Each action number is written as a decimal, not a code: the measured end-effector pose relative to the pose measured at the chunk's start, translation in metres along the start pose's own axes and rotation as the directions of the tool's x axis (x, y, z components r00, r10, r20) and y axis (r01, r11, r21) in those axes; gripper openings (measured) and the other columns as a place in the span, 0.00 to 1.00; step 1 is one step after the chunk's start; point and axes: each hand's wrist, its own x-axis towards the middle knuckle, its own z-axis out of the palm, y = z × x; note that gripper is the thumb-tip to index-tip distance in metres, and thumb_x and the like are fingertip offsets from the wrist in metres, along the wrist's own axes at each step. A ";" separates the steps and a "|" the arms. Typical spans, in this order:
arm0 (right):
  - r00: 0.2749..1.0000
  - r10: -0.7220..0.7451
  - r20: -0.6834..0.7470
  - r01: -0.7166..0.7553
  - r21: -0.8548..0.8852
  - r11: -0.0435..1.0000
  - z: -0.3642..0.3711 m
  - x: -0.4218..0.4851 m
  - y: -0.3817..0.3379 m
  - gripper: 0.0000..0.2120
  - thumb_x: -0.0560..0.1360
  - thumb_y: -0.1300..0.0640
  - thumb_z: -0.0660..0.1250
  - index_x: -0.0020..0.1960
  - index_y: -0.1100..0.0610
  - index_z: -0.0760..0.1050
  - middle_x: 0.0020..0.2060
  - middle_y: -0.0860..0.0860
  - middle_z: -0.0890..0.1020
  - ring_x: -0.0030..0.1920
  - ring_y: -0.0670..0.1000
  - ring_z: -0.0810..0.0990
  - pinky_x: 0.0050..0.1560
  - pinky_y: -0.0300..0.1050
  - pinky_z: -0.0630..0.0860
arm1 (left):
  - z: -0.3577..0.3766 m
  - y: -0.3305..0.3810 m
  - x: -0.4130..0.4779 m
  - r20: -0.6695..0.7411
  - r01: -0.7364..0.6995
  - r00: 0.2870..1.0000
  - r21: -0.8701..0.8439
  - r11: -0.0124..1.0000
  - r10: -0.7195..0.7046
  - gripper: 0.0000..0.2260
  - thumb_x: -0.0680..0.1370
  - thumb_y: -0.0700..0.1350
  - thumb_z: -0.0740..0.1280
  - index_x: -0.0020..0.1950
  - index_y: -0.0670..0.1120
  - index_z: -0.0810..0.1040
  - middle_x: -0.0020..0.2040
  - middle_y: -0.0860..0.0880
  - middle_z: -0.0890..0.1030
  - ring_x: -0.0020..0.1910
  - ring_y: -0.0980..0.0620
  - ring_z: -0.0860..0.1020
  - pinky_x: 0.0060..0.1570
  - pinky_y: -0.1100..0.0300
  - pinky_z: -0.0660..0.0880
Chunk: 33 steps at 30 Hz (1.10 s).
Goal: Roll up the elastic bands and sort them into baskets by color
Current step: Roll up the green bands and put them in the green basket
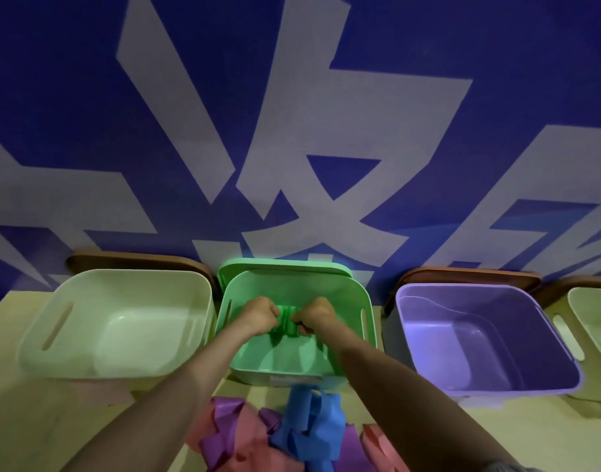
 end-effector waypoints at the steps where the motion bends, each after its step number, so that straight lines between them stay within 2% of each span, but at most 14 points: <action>1: 1.000 0.003 -0.013 -0.003 -0.007 1.000 0.002 0.001 0.000 0.16 0.72 0.59 0.72 0.29 0.59 0.71 0.10 0.48 0.68 0.16 0.44 0.70 0.25 0.36 0.69 | 0.000 -0.001 0.001 0.004 -0.004 1.000 0.004 1.000 0.004 0.15 0.76 0.36 0.67 0.63 0.41 0.77 0.64 0.45 0.77 0.63 0.49 0.75 0.66 0.58 0.68; 4: 0.999 0.014 -0.032 -0.014 0.010 1.000 0.007 0.005 -0.001 0.16 0.72 0.59 0.72 0.30 0.60 0.71 0.10 0.48 0.67 0.24 0.46 0.72 0.31 0.39 0.72 | 0.001 -0.003 0.003 0.015 -0.010 1.000 0.014 1.000 0.010 0.14 0.76 0.37 0.67 0.62 0.41 0.78 0.63 0.45 0.78 0.62 0.49 0.75 0.65 0.58 0.68; 6: 0.999 0.028 -0.036 -0.026 0.047 0.999 0.009 0.007 -0.001 0.15 0.72 0.59 0.73 0.30 0.61 0.71 0.10 0.49 0.68 0.23 0.47 0.72 0.34 0.41 0.75 | 0.001 -0.005 0.005 0.027 -0.009 1.000 0.009 1.000 0.009 0.14 0.76 0.37 0.67 0.63 0.41 0.77 0.63 0.45 0.78 0.62 0.49 0.75 0.65 0.57 0.68; 7: 0.999 0.035 -0.040 -0.032 0.066 0.997 0.009 0.007 -0.001 0.15 0.71 0.60 0.73 0.30 0.61 0.71 0.10 0.49 0.68 0.22 0.46 0.72 0.32 0.41 0.74 | 0.002 -0.005 0.005 0.033 -0.011 0.999 0.006 1.000 0.011 0.14 0.77 0.37 0.67 0.63 0.41 0.78 0.63 0.45 0.78 0.62 0.49 0.75 0.65 0.57 0.69; 9: 0.998 0.045 -0.040 -0.040 0.122 0.992 0.009 0.010 0.000 0.15 0.71 0.61 0.74 0.31 0.61 0.71 0.15 0.52 0.72 0.22 0.47 0.73 0.30 0.41 0.74 | 0.002 -0.005 0.006 0.036 -0.021 0.999 0.007 1.000 0.021 0.14 0.77 0.37 0.66 0.62 0.41 0.78 0.63 0.45 0.78 0.61 0.49 0.76 0.64 0.57 0.69; 11: 0.998 0.057 -0.035 -0.048 0.206 0.977 0.010 0.014 0.001 0.14 0.70 0.64 0.74 0.31 0.62 0.71 0.23 0.56 0.75 0.25 0.50 0.73 0.35 0.45 0.77 | 0.003 -0.006 0.006 0.033 -0.027 0.999 0.003 1.000 0.027 0.13 0.77 0.37 0.66 0.62 0.41 0.78 0.63 0.45 0.78 0.61 0.49 0.76 0.63 0.58 0.69; 14: 0.997 0.069 -0.029 -0.060 0.255 0.965 0.012 0.015 0.001 0.14 0.70 0.65 0.74 0.31 0.63 0.71 0.27 0.57 0.75 0.26 0.51 0.73 0.43 0.48 0.79 | 0.003 -0.005 0.007 0.040 -0.027 0.999 -0.003 1.000 0.027 0.14 0.77 0.37 0.66 0.62 0.41 0.78 0.63 0.45 0.78 0.61 0.49 0.76 0.63 0.58 0.69; 19: 0.998 0.060 -0.019 -0.053 0.251 0.967 0.010 0.012 -0.001 0.14 0.70 0.62 0.75 0.33 0.62 0.70 0.28 0.56 0.74 0.26 0.50 0.73 0.41 0.46 0.79 | 0.003 -0.005 0.008 0.064 -0.032 0.997 0.008 0.999 0.031 0.15 0.77 0.37 0.66 0.64 0.41 0.77 0.64 0.44 0.77 0.62 0.48 0.75 0.64 0.57 0.69; 21: 0.998 0.050 0.042 -0.058 0.239 0.969 0.007 0.009 -0.002 0.14 0.71 0.62 0.73 0.33 0.60 0.69 0.29 0.54 0.73 0.27 0.49 0.72 0.33 0.42 0.76 | 0.002 -0.005 0.007 0.076 -0.036 0.997 0.018 0.999 0.035 0.14 0.77 0.38 0.65 0.63 0.40 0.77 0.63 0.44 0.78 0.61 0.47 0.76 0.63 0.56 0.70; 25: 0.985 0.061 0.159 -0.109 0.315 0.943 -0.006 -0.001 -0.006 0.13 0.75 0.64 0.68 0.35 0.60 0.67 0.30 0.54 0.68 0.29 0.48 0.66 0.29 0.39 0.69 | -0.003 -0.007 0.005 0.103 -0.037 0.994 0.029 0.999 0.034 0.14 0.78 0.36 0.62 0.64 0.40 0.76 0.62 0.42 0.78 0.57 0.46 0.77 0.60 0.54 0.74; 27: 0.982 0.028 0.189 -0.094 0.352 0.931 -0.012 -0.003 -0.007 0.12 0.77 0.64 0.65 0.37 0.59 0.67 0.34 0.54 0.69 0.31 0.49 0.67 0.33 0.41 0.71 | -0.005 -0.005 0.003 0.113 -0.031 0.993 0.015 0.999 0.029 0.16 0.79 0.35 0.61 0.66 0.40 0.75 0.64 0.43 0.76 0.59 0.46 0.76 0.62 0.54 0.73; 29: 0.980 -0.009 0.197 -0.063 0.352 0.934 -0.019 -0.009 -0.008 0.11 0.77 0.62 0.64 0.38 0.57 0.67 0.37 0.53 0.69 0.34 0.49 0.69 0.44 0.44 0.73 | -0.009 -0.004 -0.001 0.103 -0.030 0.994 -0.017 0.999 0.031 0.16 0.79 0.36 0.62 0.67 0.40 0.74 0.65 0.43 0.75 0.61 0.46 0.75 0.63 0.53 0.72; 30: 0.980 -0.008 0.200 -0.068 0.370 0.927 -0.024 -0.014 -0.008 0.10 0.77 0.60 0.64 0.39 0.57 0.67 0.38 0.53 0.70 0.36 0.50 0.70 0.46 0.44 0.73 | -0.011 -0.004 -0.004 0.090 -0.029 0.995 -0.046 0.999 0.033 0.16 0.78 0.37 0.63 0.66 0.40 0.74 0.65 0.43 0.76 0.61 0.46 0.75 0.64 0.53 0.71; 33: 0.975 -0.099 0.198 -0.002 0.457 0.889 -0.045 -0.036 -0.009 0.07 0.77 0.57 0.65 0.42 0.55 0.70 0.46 0.53 0.75 0.43 0.51 0.75 0.41 0.44 0.73 | -0.021 0.001 -0.021 0.010 -0.066 0.998 -0.182 0.981 0.069 0.14 0.78 0.40 0.66 0.63 0.42 0.76 0.61 0.45 0.77 0.60 0.47 0.75 0.63 0.53 0.71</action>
